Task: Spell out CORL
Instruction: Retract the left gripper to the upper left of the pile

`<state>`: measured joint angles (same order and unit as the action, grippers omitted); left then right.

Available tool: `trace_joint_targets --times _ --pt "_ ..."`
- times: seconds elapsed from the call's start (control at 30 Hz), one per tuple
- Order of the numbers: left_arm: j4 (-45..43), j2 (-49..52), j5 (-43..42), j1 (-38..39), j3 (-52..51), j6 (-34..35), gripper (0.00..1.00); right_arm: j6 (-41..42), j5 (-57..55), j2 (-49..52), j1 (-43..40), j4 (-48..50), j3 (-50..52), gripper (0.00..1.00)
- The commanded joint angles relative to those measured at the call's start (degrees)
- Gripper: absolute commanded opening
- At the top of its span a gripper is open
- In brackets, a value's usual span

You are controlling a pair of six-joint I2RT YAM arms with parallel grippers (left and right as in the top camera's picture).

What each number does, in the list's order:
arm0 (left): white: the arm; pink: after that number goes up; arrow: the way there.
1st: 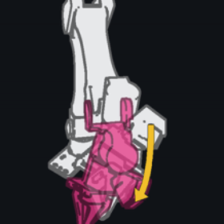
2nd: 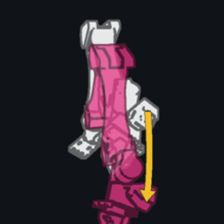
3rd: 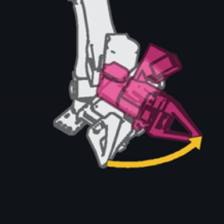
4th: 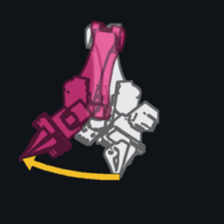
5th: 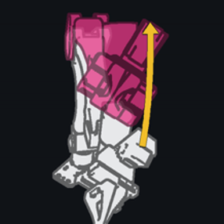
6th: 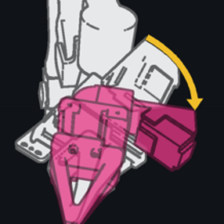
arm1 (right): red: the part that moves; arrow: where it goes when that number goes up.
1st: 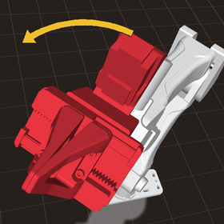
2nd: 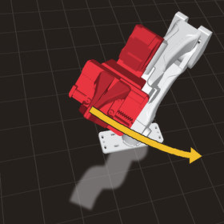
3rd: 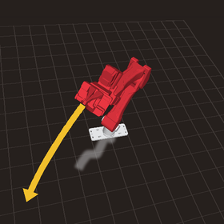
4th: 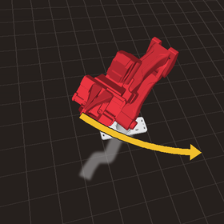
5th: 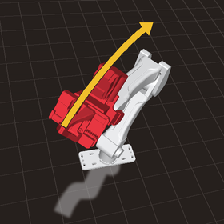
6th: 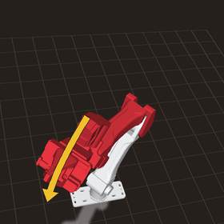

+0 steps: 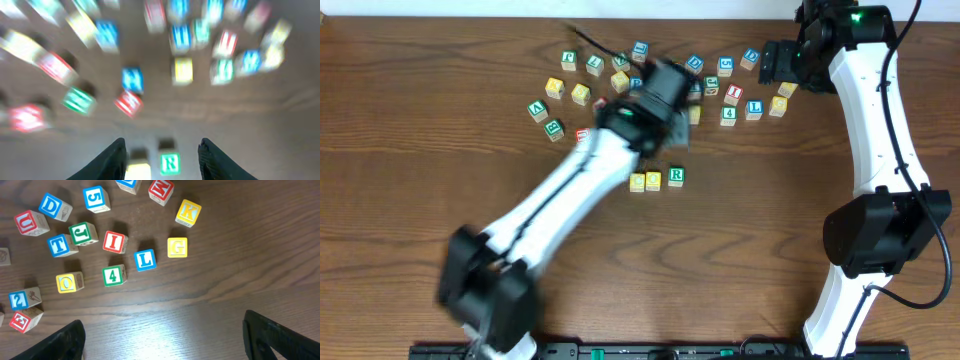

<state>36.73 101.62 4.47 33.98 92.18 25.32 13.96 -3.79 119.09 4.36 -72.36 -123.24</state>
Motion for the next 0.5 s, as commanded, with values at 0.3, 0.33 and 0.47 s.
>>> trace_joint_targets --times 0.3,0.33,0.47 --pt "9.6 -7.1 0.8 -16.4 0.7 -3.9 0.46 0.1 1.6 0.2 6.2 4.2 0.3 0.95" --pt "9.9 -7.1 0.8 -17.3 0.7 -3.9 0.46 1.5 1.6 0.2 6.9 4.8 0.3 0.95" --pt "10.2 -7.1 0.8 -20.6 0.7 -3.9 0.46 4.8 1.6 0.9 9.3 6.4 0.3 0.93"
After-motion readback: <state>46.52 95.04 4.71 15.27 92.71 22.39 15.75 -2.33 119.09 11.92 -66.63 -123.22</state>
